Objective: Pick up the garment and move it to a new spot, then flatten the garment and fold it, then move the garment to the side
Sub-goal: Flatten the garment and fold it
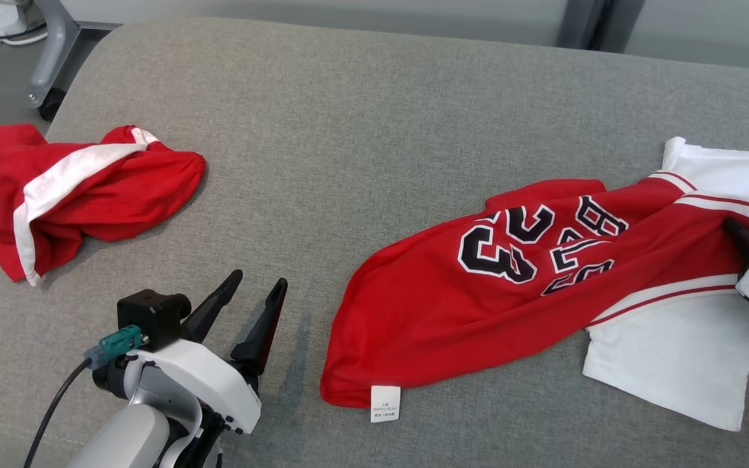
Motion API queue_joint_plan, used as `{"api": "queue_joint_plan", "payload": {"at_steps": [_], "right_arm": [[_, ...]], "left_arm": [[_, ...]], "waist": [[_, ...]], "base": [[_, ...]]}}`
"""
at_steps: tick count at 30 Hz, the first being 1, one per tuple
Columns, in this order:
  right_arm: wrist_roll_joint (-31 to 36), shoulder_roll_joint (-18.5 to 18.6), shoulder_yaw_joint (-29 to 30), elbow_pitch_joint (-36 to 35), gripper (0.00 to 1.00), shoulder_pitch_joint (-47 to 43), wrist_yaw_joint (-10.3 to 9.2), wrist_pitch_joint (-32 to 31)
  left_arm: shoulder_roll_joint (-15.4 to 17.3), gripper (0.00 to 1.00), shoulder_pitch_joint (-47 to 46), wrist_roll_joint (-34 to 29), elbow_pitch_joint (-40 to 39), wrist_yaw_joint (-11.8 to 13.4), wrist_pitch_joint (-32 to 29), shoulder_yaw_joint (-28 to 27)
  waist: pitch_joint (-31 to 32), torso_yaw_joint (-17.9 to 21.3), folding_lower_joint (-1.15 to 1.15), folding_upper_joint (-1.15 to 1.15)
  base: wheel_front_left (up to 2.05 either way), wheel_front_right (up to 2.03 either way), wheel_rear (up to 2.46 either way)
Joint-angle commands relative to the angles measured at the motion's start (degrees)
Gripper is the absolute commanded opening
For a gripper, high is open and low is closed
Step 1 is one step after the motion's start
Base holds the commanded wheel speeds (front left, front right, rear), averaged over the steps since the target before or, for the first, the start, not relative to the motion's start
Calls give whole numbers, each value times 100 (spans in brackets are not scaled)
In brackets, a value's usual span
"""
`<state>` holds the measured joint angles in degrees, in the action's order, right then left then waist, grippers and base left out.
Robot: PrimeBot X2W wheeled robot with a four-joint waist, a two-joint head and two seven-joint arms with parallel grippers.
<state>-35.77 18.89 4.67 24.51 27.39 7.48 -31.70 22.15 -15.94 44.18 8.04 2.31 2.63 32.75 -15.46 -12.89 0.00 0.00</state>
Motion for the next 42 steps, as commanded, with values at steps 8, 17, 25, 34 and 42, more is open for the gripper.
{"api": "queue_joint_plan", "payload": {"at_steps": [8, 17, 25, 34, 42], "right_arm": [[-214, -70, -400, 184, 100, -278, 3, 474], [-214, -223, -533, -1027, 100, -1323, 4, 1579], [428, -749, -57, -2382, 100, -2453, 5, 2777], [998, -1127, 228, -3077, 100, -3428, 4, 3387], [1325, -1272, 225, -2974, 100, -3966, 4, 3625]], "left_arm": [[-13, 100, 105, 12, 135, 73, 85, -1], [108, 100, 346, -128, 50, 474, 459, -241], [113, 100, 750, -265, -153, 931, 1061, -626], [91, 100, 1312, -548, -675, 1149, 1242, -1023], [-148, 100, 1734, -742, -774, 1079, 1260, -1100]], "waist": [[523, 236, 0, 0], [1207, 774, 0, 0], [1680, 1014, 0, 0], [1714, 1100, 0, 0], [1692, 1080, 0, 0]], "base": [[0, 0, 0], [0, 0, 0], [0, 0, 0], [0, 0, 0], [0, 0, 0]]}}
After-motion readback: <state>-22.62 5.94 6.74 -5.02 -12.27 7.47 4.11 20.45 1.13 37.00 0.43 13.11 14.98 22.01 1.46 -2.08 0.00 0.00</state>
